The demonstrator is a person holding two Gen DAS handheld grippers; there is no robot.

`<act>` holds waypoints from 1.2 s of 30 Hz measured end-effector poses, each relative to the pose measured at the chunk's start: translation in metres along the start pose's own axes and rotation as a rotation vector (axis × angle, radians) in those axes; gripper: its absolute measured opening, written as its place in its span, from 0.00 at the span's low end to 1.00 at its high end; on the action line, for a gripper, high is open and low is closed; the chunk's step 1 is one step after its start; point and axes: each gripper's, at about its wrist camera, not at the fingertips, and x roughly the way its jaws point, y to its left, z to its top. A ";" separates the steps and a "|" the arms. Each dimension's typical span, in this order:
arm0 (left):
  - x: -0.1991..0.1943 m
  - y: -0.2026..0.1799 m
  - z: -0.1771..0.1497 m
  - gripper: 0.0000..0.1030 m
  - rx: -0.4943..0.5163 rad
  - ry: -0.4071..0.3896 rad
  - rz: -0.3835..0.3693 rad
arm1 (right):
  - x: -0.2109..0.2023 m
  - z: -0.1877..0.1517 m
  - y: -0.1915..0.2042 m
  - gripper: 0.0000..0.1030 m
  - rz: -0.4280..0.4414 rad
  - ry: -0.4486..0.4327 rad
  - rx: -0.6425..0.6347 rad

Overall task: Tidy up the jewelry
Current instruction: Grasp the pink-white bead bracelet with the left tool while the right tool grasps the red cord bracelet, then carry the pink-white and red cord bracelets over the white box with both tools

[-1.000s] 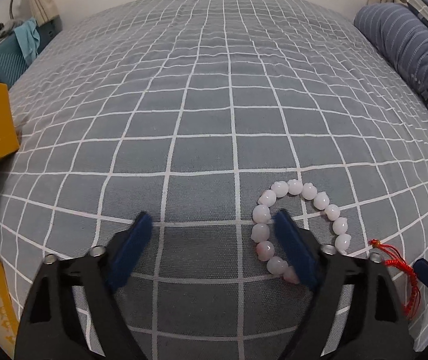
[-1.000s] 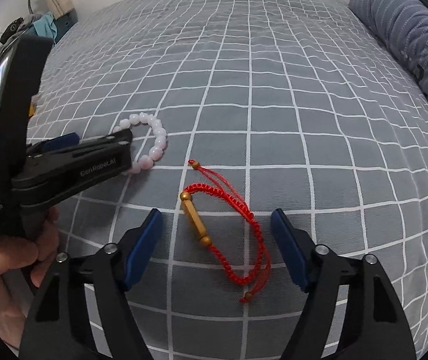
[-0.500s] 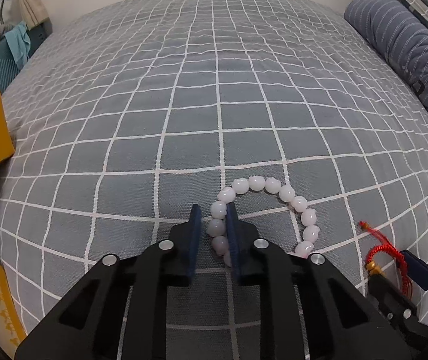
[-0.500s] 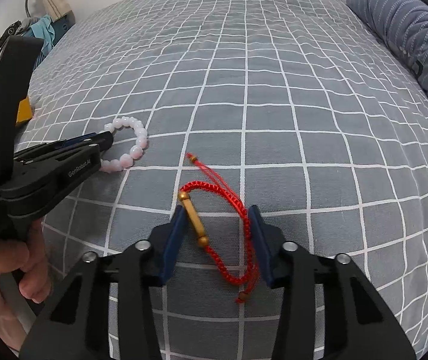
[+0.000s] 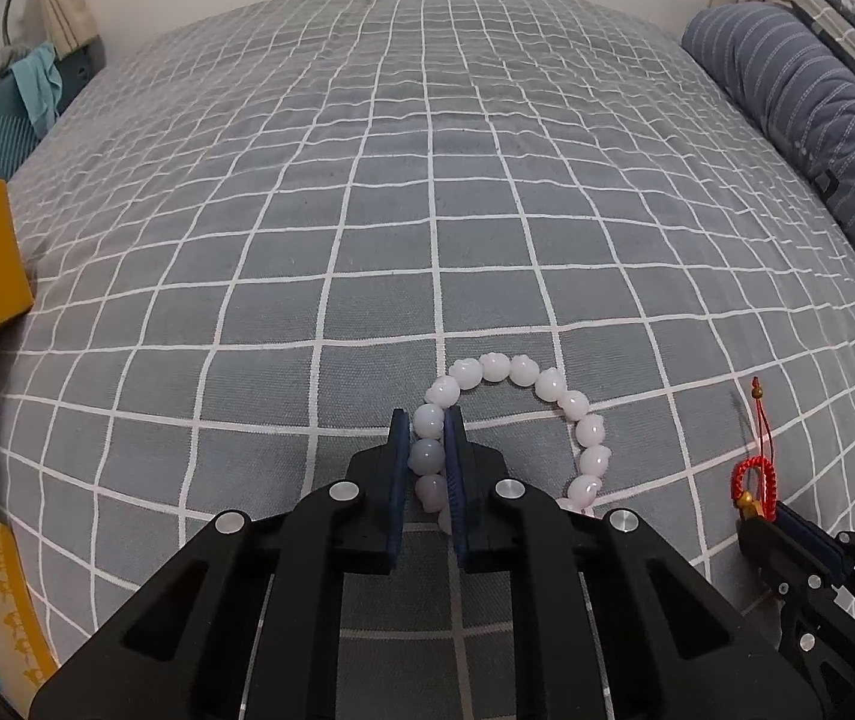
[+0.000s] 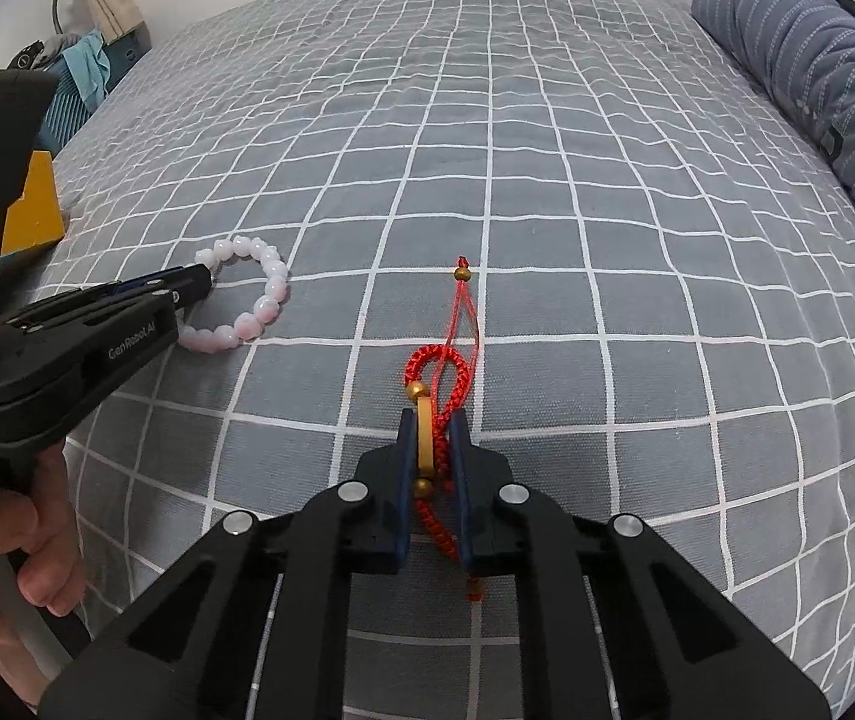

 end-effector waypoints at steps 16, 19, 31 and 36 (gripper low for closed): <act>-0.032 -0.011 -0.003 0.11 0.017 -0.037 -0.001 | -0.036 -0.003 -0.003 0.10 -0.005 -0.043 0.018; -0.041 -0.013 -0.004 0.11 0.018 -0.043 -0.010 | -0.045 -0.004 -0.003 0.10 -0.005 -0.054 0.019; -0.088 -0.016 -0.017 0.11 0.021 -0.075 -0.018 | -0.087 -0.007 0.000 0.10 -0.038 -0.110 0.014; -0.109 -0.018 -0.027 0.11 0.027 -0.085 -0.030 | -0.098 -0.011 0.000 0.10 -0.043 -0.121 0.020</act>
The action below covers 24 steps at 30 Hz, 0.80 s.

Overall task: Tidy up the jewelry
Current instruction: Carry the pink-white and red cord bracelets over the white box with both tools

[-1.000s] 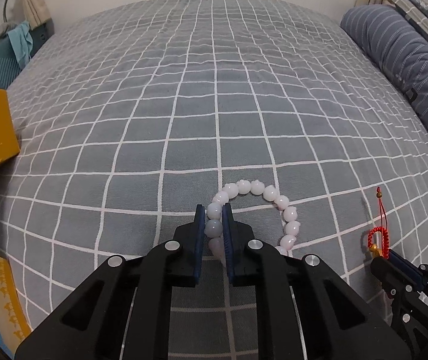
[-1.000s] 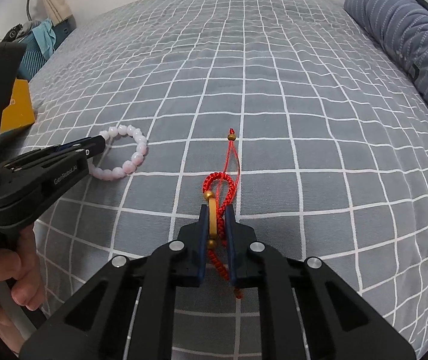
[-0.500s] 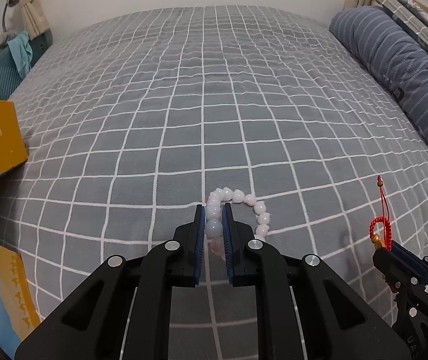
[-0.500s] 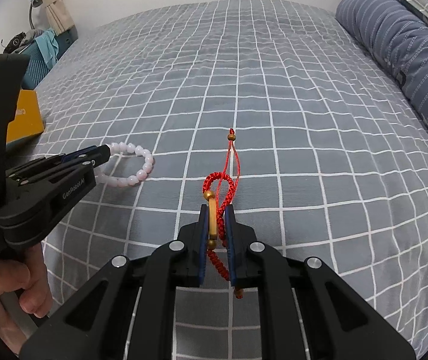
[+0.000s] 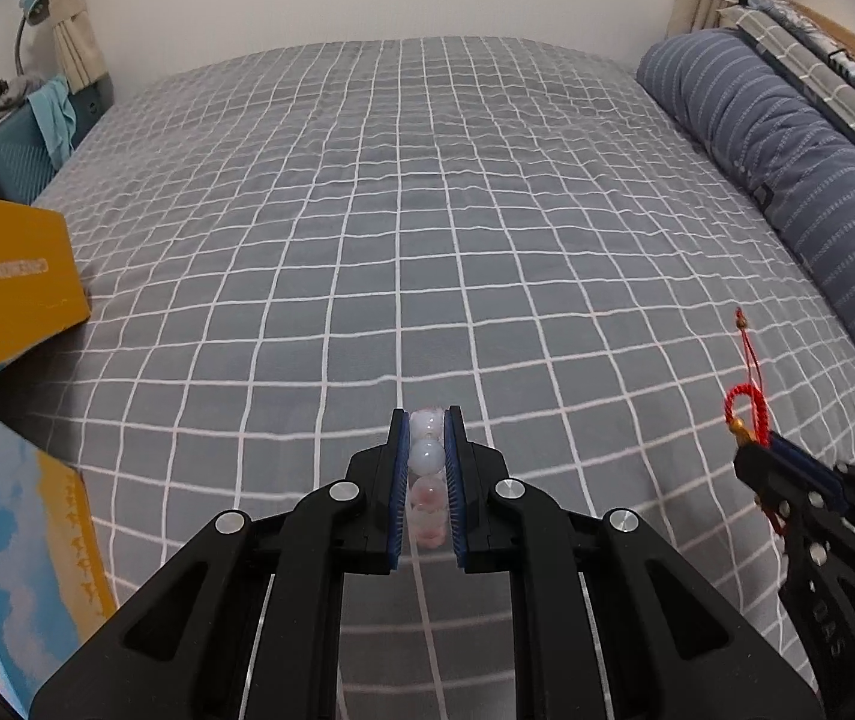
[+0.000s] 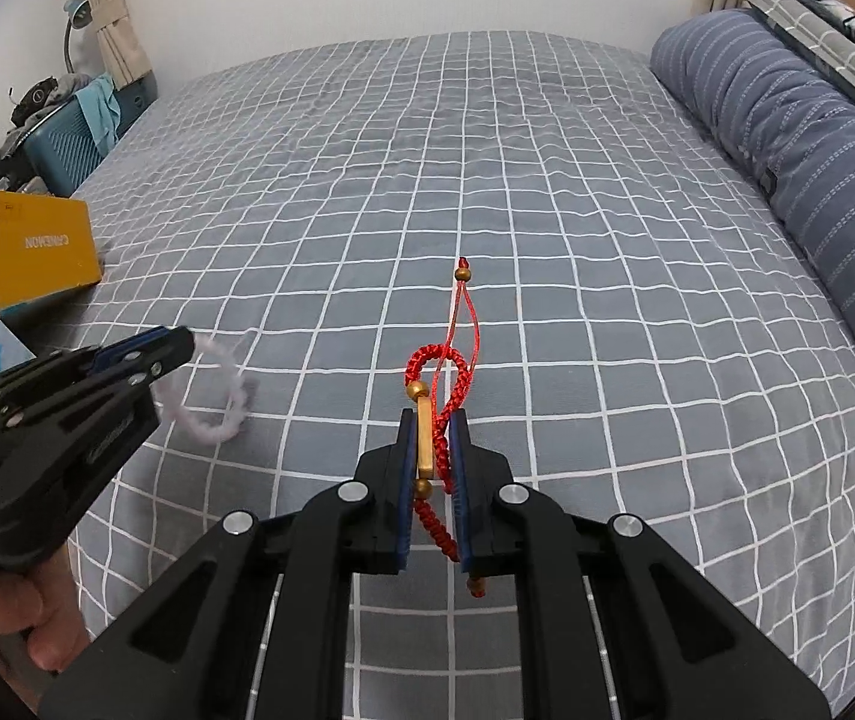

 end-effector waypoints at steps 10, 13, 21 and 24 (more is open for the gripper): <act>-0.037 0.009 -0.018 0.11 -0.012 -0.016 -0.003 | -0.015 -0.011 0.000 0.10 -0.005 0.001 -0.003; -0.045 0.012 -0.023 0.11 -0.012 -0.020 -0.003 | -0.022 -0.014 -0.001 0.10 0.000 -0.002 0.005; -0.071 0.016 -0.032 0.11 -0.014 -0.046 -0.004 | -0.038 -0.021 0.012 0.10 -0.005 -0.011 -0.021; -0.079 0.017 -0.037 0.11 -0.015 -0.050 -0.006 | -0.042 -0.022 0.018 0.10 -0.008 -0.013 -0.032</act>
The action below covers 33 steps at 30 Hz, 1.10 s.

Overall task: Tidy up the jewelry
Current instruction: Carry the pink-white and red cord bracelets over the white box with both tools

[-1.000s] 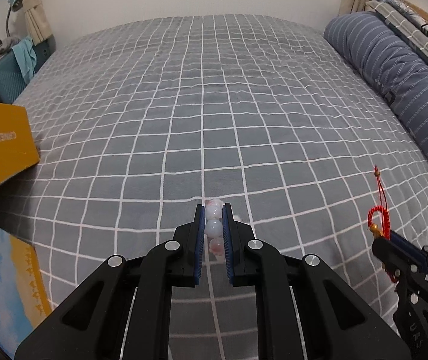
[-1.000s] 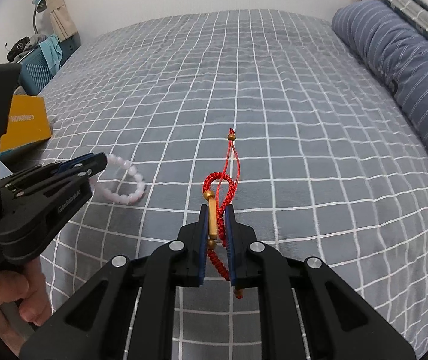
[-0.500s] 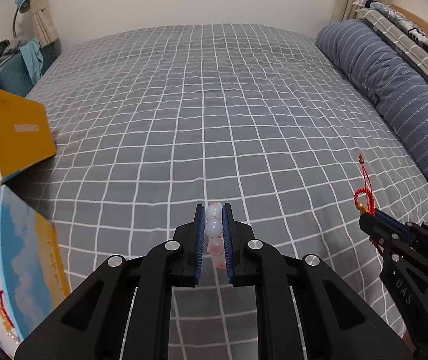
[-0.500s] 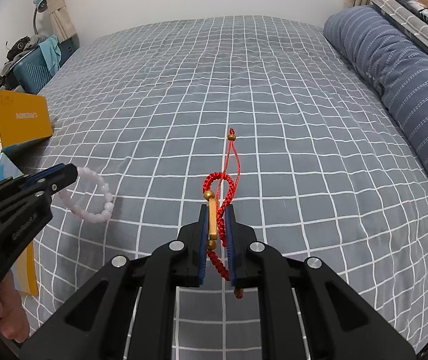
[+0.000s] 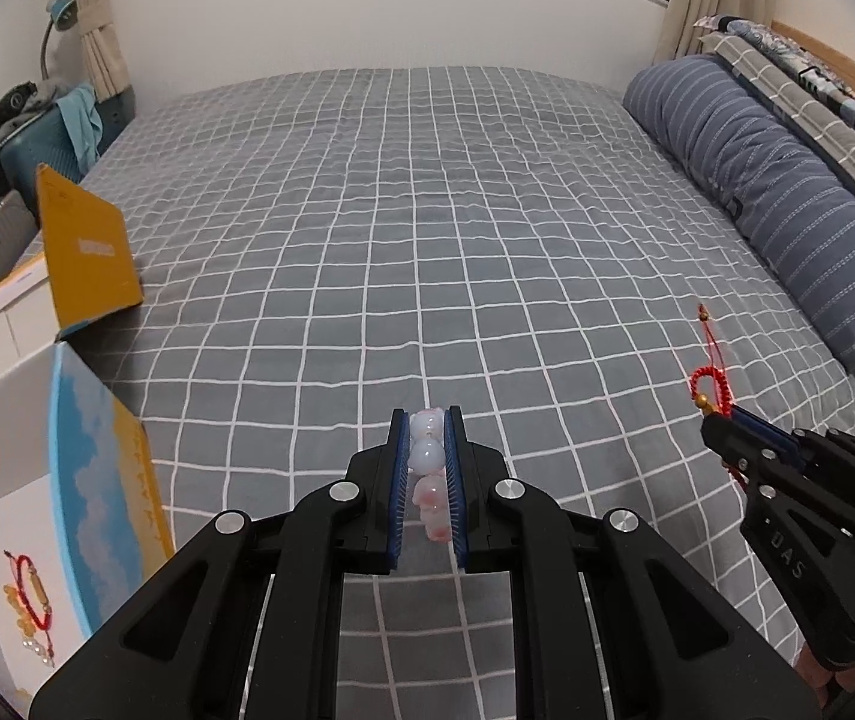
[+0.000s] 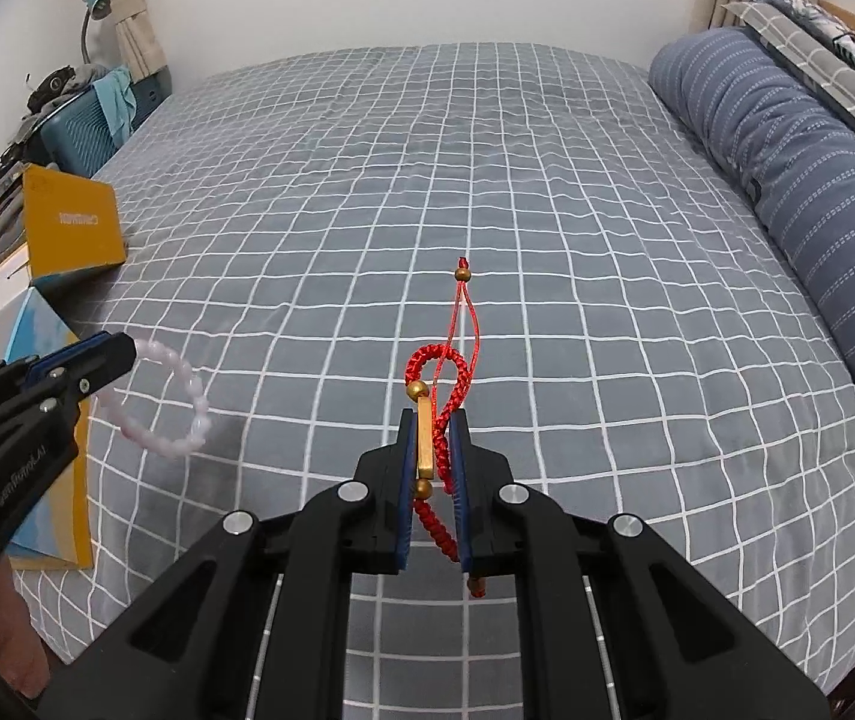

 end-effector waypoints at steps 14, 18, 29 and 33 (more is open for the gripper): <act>-0.042 0.023 -0.017 0.11 -0.028 -0.029 0.017 | -0.034 -0.009 0.021 0.10 0.023 -0.027 -0.003; -0.056 0.032 -0.021 0.11 -0.035 -0.041 0.021 | -0.041 -0.010 0.029 0.10 0.027 -0.033 -0.008; -0.102 0.071 -0.029 0.11 -0.095 -0.086 0.054 | -0.057 -0.013 0.075 0.10 0.072 -0.045 -0.054; -0.119 0.088 -0.031 0.11 -0.120 -0.107 0.073 | -0.063 -0.011 0.096 0.10 0.093 -0.054 -0.077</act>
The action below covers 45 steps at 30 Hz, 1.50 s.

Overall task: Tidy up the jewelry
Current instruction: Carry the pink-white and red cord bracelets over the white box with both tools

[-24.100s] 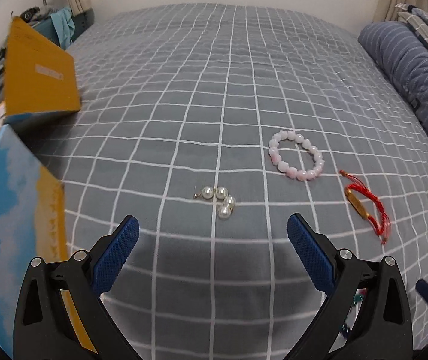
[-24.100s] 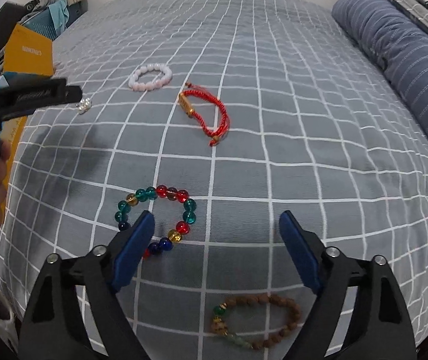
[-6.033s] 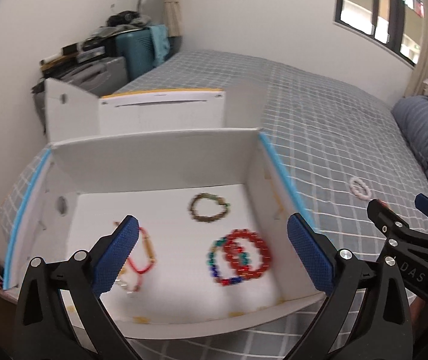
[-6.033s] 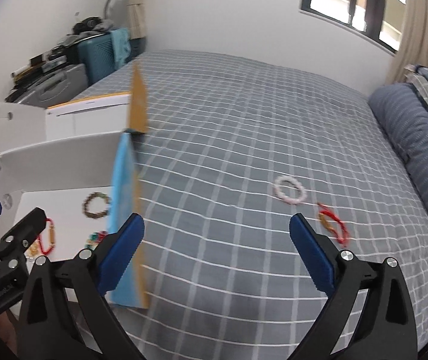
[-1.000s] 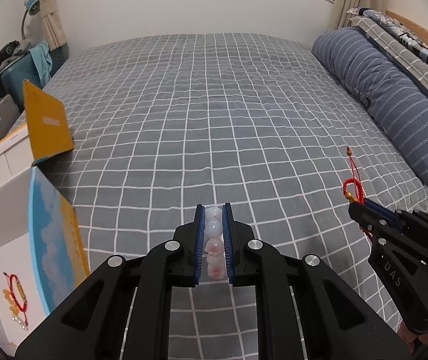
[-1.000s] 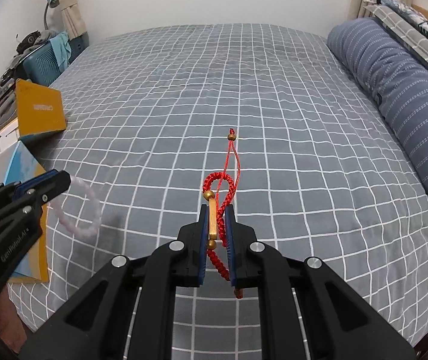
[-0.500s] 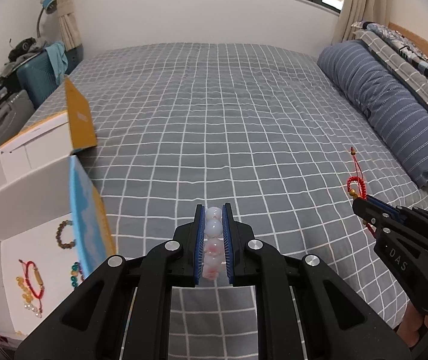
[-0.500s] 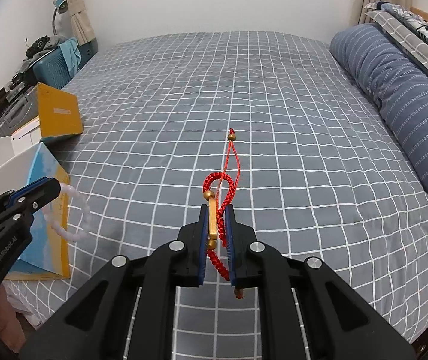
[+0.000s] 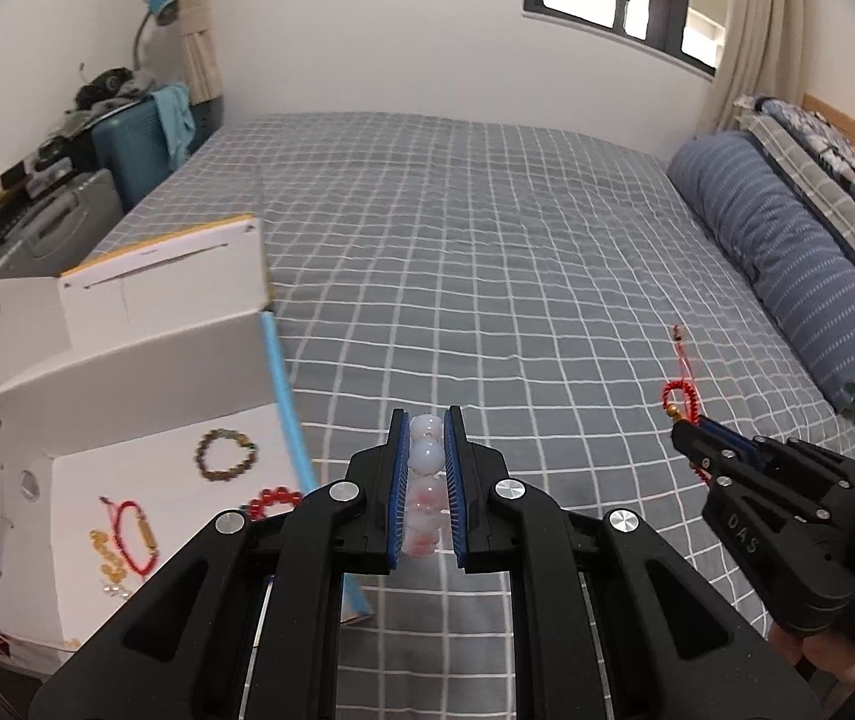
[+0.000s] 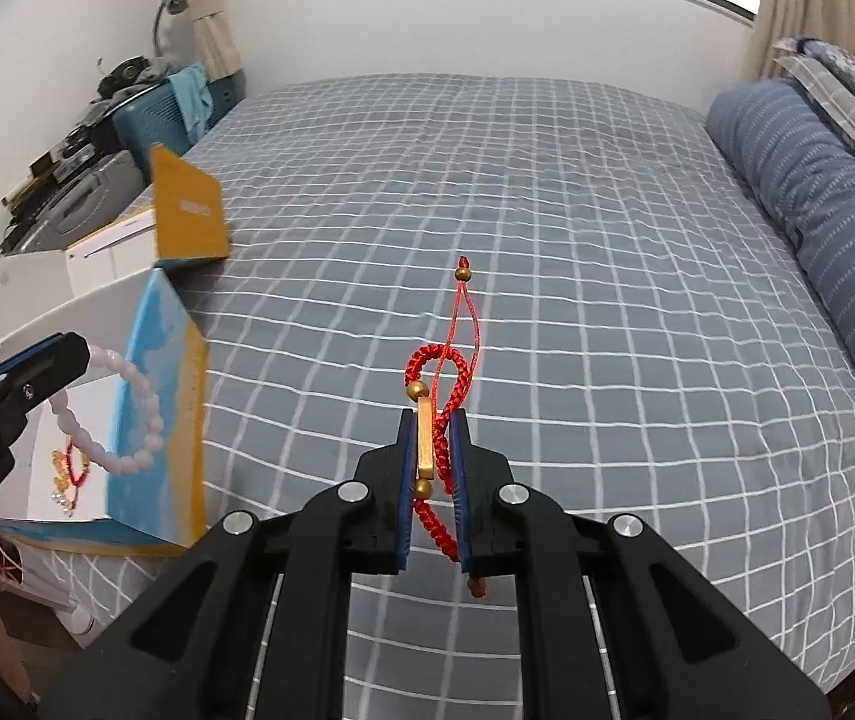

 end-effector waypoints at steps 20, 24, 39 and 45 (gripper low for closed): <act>-0.033 0.123 -0.023 0.11 -0.149 -0.035 0.133 | 0.010 0.009 0.141 0.10 0.114 -0.032 -0.126; -0.034 0.152 -0.031 0.11 -0.183 -0.028 0.168 | 0.014 0.006 0.173 0.10 0.126 -0.035 -0.158; -0.027 0.227 -0.066 0.11 -0.259 0.013 0.266 | 0.054 -0.013 0.271 0.10 0.208 0.031 -0.250; -0.014 0.245 -0.078 0.11 -0.266 0.051 0.285 | 0.077 -0.019 0.288 0.10 0.205 0.076 -0.267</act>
